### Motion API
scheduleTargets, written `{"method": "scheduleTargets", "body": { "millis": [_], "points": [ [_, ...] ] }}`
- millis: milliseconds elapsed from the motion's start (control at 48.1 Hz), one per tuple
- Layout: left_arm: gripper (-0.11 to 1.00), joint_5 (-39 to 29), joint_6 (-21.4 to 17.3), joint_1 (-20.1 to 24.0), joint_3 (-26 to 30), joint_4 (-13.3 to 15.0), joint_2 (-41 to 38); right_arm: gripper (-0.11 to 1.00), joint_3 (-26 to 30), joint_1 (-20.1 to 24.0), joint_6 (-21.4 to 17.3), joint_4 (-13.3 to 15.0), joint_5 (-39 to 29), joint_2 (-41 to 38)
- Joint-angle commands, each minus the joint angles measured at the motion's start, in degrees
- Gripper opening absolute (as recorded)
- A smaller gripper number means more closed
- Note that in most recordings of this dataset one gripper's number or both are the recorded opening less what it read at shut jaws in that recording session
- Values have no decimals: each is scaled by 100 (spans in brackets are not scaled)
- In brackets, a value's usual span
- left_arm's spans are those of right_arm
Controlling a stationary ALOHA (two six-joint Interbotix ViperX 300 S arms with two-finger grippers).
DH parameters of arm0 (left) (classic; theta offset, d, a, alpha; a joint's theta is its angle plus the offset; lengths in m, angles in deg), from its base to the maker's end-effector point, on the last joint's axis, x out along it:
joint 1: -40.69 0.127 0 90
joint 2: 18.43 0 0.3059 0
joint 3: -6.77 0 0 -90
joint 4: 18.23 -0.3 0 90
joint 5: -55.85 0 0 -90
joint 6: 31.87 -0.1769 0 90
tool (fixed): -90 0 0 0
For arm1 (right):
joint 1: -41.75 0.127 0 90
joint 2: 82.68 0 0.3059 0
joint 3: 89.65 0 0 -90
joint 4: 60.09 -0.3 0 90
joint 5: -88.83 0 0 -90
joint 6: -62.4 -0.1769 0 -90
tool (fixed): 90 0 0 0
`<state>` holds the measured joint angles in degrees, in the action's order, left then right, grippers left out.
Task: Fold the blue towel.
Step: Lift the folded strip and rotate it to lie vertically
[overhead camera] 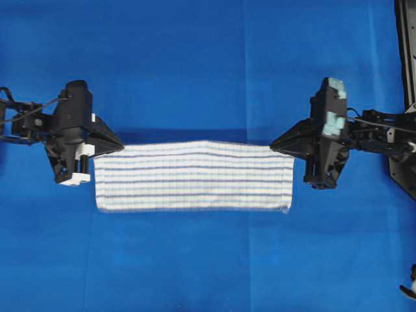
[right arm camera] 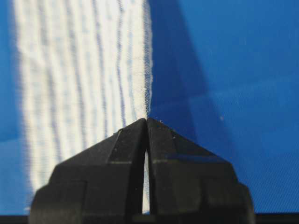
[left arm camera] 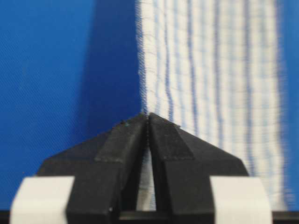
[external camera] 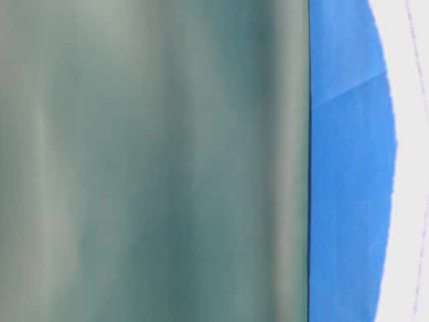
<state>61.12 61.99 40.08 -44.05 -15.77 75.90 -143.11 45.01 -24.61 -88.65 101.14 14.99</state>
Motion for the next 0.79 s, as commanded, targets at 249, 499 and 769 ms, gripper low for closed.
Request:
{"method": "scheduleTargets", "body": {
  "millis": [249,499,769],
  "points": [
    [3,-53,79,-193,132,44,360,1,141,-70,44,0,-70,158],
    [3,-26,1002,-527,466,44,246,1,290,-861,105,9,-79,158],
    [3,185,1354,-800,1063,44,-220,1,747,-1608,492,141,-79,35]
  ]
}}
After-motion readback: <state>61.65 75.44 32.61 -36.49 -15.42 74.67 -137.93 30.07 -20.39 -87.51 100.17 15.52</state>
